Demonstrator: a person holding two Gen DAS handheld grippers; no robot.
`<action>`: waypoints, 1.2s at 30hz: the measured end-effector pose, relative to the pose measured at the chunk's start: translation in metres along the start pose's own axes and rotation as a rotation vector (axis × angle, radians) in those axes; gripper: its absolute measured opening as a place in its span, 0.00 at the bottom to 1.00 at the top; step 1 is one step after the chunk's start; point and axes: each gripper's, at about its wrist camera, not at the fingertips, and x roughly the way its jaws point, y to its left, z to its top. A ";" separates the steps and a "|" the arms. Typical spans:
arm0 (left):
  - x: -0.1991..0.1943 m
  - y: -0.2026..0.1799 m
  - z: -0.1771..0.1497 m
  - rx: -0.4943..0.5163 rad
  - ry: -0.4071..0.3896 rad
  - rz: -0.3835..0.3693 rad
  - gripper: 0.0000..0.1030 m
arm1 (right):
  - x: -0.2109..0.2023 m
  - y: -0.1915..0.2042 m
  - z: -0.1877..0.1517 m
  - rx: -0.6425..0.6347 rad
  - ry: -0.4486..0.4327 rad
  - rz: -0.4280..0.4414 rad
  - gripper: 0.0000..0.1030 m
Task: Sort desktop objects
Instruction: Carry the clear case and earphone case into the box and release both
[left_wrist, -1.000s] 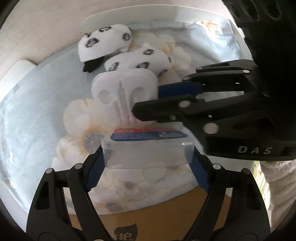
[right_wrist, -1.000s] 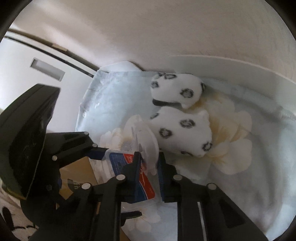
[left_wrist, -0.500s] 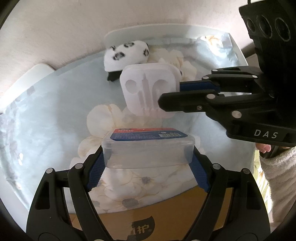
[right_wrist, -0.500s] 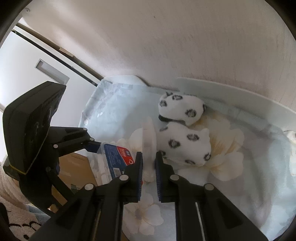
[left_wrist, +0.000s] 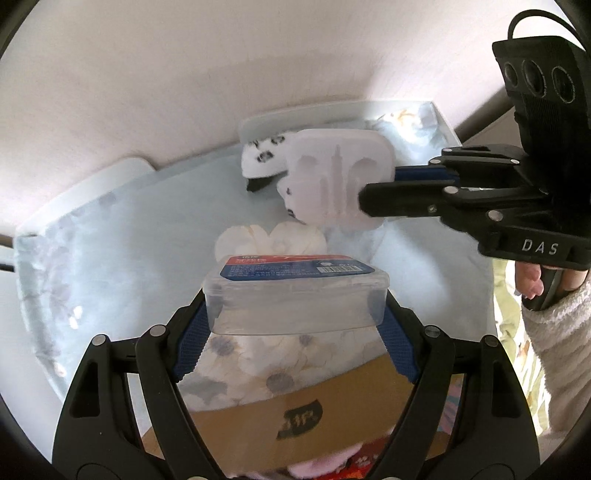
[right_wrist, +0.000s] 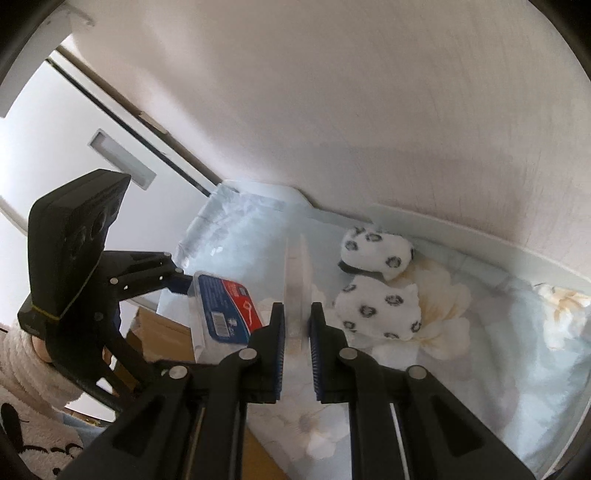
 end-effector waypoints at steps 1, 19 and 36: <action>-0.007 0.000 0.000 0.001 -0.010 0.002 0.78 | -0.005 0.006 0.001 -0.007 0.000 0.001 0.11; -0.118 0.017 -0.106 0.065 -0.150 0.009 0.78 | -0.073 0.148 -0.033 -0.067 -0.067 -0.066 0.11; -0.088 0.036 -0.211 0.030 -0.085 -0.001 0.78 | -0.035 0.210 -0.135 0.089 0.010 -0.108 0.11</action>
